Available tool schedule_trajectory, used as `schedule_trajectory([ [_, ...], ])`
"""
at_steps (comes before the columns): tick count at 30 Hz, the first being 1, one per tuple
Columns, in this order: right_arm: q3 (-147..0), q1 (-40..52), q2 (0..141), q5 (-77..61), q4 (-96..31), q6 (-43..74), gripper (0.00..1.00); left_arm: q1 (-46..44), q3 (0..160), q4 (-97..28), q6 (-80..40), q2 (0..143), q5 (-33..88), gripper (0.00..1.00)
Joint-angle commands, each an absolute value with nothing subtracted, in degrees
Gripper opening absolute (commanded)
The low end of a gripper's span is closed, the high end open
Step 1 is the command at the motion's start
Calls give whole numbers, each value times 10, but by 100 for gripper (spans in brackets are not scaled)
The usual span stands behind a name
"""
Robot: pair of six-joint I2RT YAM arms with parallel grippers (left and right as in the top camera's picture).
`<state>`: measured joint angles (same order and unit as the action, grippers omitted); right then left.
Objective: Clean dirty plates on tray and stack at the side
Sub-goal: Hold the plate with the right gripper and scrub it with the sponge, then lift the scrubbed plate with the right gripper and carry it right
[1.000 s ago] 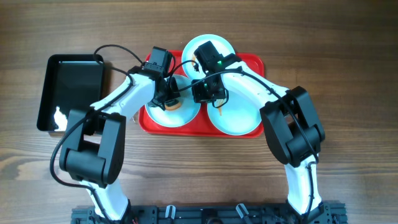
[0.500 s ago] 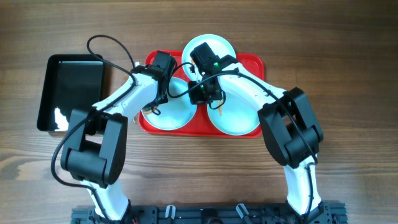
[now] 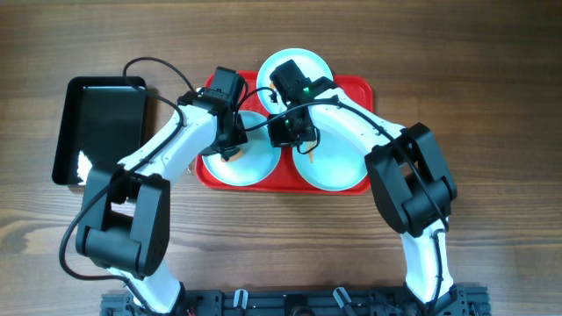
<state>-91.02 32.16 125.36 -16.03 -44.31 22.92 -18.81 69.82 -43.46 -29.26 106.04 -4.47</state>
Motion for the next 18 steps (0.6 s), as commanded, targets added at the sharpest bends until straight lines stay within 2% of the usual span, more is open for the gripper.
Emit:
schedule_trajectory([
  [1, -920, 320, 1236, -150, -442, 236, 4, -189, 671, -429, -290, 1048, 21, 4],
  [5, -920, 320, 1236, -150, -444, 235, 4, -189, 640, -444, -288, 1048, -2, 4],
  [10, -920, 320, 1236, -150, -444, 226, 4, -189, 650, -492, -306, 1044, -150, 4],
  [13, -920, 320, 1236, -150, -443, 226, 4, -189, 674, -504, -331, 1025, -192, 4],
  [18, -926, 320, 1236, -150, -444, 226, 4, -189, 704, -497, -331, 964, -180, 4],
])
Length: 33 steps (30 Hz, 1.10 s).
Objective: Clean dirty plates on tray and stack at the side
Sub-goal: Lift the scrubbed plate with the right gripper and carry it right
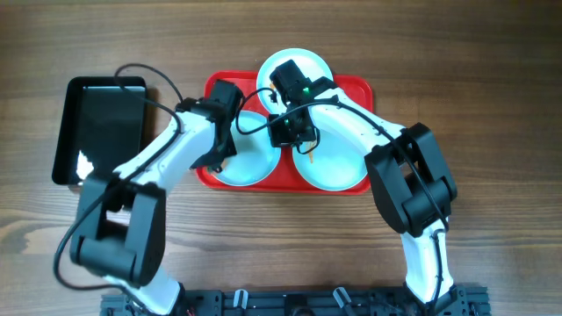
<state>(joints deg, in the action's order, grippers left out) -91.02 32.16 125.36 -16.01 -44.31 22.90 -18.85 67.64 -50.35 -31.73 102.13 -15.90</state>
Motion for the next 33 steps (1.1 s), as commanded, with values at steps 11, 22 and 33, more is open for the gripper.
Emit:
schedule_trajectory([
  [11, -1053, 320, 1186, 25, -563, 188, 4, -178, 704, -491, -331, 929, -98, 4],
  [22, -1083, 347, 1156, 342, -637, 135, 4, -145, 703, -489, -331, 929, -75, 4],
  [33, -1083, 454, 1156, 545, -637, 135, 4, -145, 703, -480, -331, 929, -69, 4],
])
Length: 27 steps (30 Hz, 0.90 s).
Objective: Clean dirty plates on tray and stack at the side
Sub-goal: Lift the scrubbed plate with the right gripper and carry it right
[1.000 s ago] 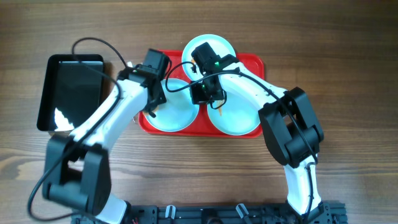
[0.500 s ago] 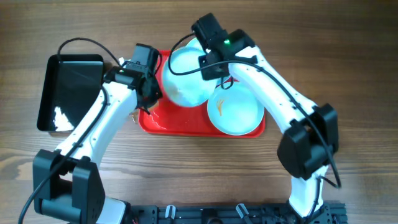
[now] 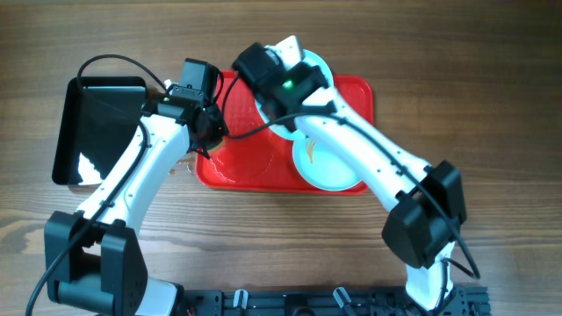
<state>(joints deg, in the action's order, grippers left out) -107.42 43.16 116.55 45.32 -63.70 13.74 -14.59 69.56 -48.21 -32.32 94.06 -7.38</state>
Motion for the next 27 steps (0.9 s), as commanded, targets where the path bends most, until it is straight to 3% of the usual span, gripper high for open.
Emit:
schedule_trajectory([
  [1, -1083, 459, 1156, 556, -637, 135, 4, -145, 703, -480, -331, 929, -69, 4],
  [7, -1083, 487, 1156, 650, -640, 135, 4, -145, 703, -481, -331, 929, -69, 4],
  [16, -1083, 493, 1156, 637, -642, 166, 4, -145, 703, -481, -331, 929, -69, 4],
  [20, -1083, 471, 1156, 475, -644, 185, 4, -145, 700, -481, -331, 929, -69, 4],
  [27, -1083, 305, 1155, 199, -687, 225, 4, -145, 692, -480, -331, 930, -69, 4],
])
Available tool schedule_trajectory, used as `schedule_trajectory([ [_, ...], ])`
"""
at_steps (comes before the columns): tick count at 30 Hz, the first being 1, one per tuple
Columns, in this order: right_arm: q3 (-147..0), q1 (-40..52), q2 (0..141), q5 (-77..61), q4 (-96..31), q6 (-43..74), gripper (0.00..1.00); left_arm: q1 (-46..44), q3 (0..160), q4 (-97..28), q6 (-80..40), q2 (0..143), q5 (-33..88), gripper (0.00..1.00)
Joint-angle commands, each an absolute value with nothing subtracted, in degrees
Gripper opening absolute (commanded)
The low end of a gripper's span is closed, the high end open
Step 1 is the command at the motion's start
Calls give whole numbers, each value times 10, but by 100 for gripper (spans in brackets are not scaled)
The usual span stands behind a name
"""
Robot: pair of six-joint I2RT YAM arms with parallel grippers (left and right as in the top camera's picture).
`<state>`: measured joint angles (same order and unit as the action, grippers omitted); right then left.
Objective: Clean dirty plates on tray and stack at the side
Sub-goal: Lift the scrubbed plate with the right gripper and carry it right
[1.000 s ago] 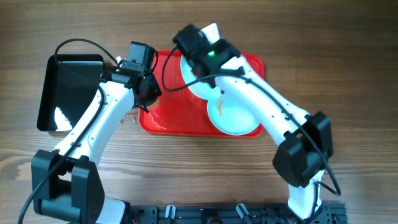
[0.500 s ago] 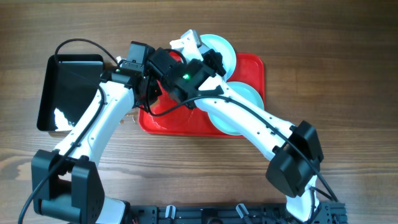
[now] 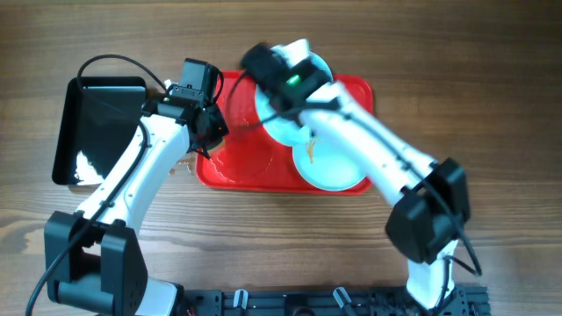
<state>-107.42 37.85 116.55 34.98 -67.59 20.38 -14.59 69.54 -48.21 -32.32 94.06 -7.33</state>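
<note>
A red tray [image 3: 233,171] lies mid-table, its left half bare and smeared. One pale plate [image 3: 338,167] rests at the tray's front right and another plate [image 3: 318,63] at its back edge. A third plate [image 3: 277,123] hangs tilted between them under my right gripper [image 3: 266,95], which looks shut on its rim; the arm is motion-blurred and the wrist covers the fingers. My left gripper [image 3: 211,139] hovers at the tray's left rim. Its jaws are too dark to read.
A black tray [image 3: 101,123] lies at the far left of the wooden table. A few crumbs [image 3: 182,167] lie on the wood between it and the red tray.
The right arm has shifted a little to the right with the lifted plate and is now blurred. The left arm has not moved.
Three plates lay on the red tray, with both grippers at the front-left one. The left gripper was then at that plate's left rim. Later the plate was off its spot and under the right wrist, and the left gripper was at the tray's left edge, as now.
</note>
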Motion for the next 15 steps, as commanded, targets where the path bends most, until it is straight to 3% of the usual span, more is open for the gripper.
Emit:
schedule_trajectory([
  [1, -1083, 277, 1155, 164, -689, 225, 4, -145, 692, -481, -331, 930, -69, 4],
  [8, -1073, 24, 1155, -174, -630, 188, 4, -145, 692, -480, -331, 930, -69, 4],
  [12, -1036, -80, 1159, -206, -601, 184, 4, -145, 692, -481, -331, 930, -68, 4],
  [15, -977, -149, 1159, -206, -541, 250, 4, -145, 692, -480, -331, 930, -59, 4],
])
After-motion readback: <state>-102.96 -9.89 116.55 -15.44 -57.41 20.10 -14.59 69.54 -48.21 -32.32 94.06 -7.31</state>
